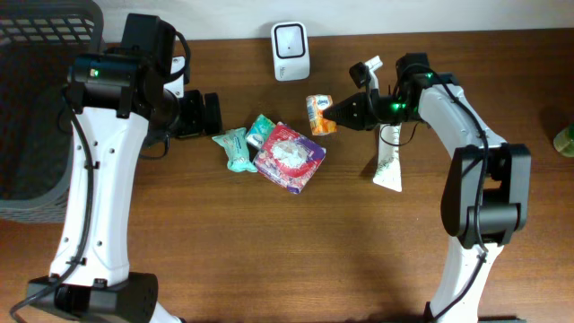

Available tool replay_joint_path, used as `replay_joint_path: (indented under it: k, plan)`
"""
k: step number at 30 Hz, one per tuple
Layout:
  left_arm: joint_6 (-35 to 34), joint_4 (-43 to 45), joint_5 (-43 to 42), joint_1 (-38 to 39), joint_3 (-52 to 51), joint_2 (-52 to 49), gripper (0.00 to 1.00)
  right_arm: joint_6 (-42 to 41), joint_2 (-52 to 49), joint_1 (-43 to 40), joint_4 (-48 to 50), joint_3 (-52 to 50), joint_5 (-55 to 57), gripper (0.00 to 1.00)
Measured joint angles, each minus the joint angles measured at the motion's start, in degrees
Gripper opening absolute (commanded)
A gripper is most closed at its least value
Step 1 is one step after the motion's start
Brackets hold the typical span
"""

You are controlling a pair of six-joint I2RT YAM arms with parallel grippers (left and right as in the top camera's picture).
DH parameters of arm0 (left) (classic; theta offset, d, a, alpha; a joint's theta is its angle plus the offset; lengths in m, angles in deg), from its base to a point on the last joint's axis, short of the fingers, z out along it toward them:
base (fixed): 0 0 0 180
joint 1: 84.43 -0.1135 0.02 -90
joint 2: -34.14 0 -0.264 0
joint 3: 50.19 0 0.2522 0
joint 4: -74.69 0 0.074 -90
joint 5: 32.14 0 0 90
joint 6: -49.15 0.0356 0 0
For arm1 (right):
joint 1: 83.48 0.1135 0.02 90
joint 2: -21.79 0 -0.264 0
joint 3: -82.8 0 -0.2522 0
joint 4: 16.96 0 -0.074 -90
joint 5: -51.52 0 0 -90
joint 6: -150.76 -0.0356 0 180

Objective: Scan the item barcode
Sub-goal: 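Grasp the orange tissue pack with the right gripper, then hold the orange tissue pack in front of the white scanner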

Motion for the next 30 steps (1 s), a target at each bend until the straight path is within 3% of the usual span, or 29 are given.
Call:
replay_joint_path:
  k: [3,11,30]
  plan:
    - [0.00,0.00,0.00,0.00,0.00,0.00,0.99,0.48,0.00,0.90,2.82,0.00,-0.26,0.04]
    - [0.00,0.02,0.00,0.00,0.00,0.00,0.99,16.92,0.00,3.10,7.02,0.00,3.28,0.04]
    - [0.00,0.00,0.00,0.00,0.00,0.00,0.99,16.55,0.00,3.10,6.97,0.00,8.04,0.04]
